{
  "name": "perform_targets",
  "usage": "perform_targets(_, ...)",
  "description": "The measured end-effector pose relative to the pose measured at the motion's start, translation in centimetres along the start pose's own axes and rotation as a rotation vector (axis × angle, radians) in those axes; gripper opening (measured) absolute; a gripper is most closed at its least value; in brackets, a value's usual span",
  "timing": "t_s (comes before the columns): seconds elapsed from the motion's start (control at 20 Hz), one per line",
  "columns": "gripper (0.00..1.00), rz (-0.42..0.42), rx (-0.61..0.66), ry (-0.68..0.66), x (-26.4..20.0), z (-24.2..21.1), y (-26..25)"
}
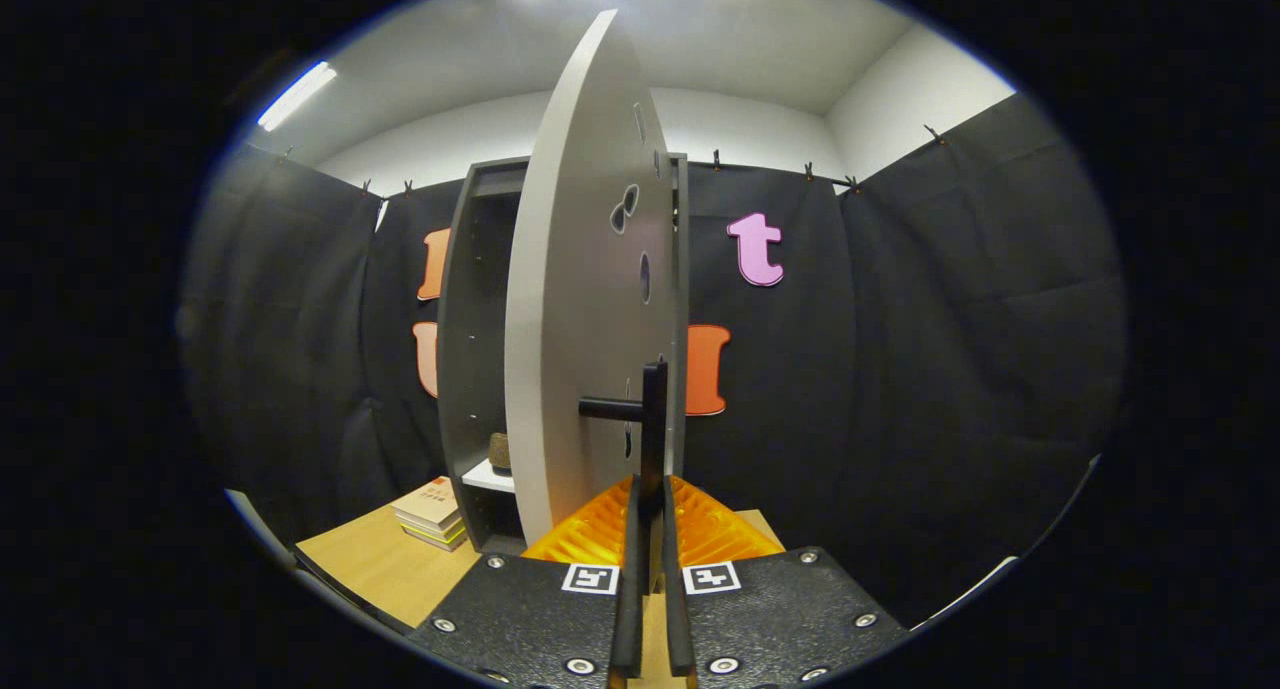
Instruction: Open the shoe cabinet door, grab the shoes and put them into the shoe cabinet, then close the shoe cabinet door.
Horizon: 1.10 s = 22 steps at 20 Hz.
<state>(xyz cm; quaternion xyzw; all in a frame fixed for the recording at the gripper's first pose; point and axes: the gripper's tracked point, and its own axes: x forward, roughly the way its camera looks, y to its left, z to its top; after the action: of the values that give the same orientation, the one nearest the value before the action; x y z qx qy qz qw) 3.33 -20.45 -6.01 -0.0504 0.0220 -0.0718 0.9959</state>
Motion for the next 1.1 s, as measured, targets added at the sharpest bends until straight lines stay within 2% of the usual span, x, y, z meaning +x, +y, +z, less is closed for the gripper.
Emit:
perform_targets(0.15, 0.07, -0.053, 0.002, 0.001, -0.4, -0.1, -3.9)
perform_targets(0.3, 0.03, -0.030, 0.055, 0.016, -0.1, -0.3, -5.8)
perform_targets(0.45, 0.05, -0.005, 0.031, 0.026, -0.1, -0.6, -5.8)
perform_targets(0.6, 0.06, -0.042, 0.013, 0.024, -0.9, 0.2, -6.2)
perform_targets(0.7, 0.07, -0.034, 0.007, 0.007, -1.8, 1.0, -5.5)
perform_targets(0.9, 0.17, -0.062, -0.005, -0.004, -4.9, 1.7, -4.1)
perform_targets(0.95, 0.24, -0.066, -0.002, -0.008, -5.4, 2.1, -3.3)
perform_targets(1.1, 0.34, -0.091, 0.014, -0.003, -6.2, 1.9, -0.6)
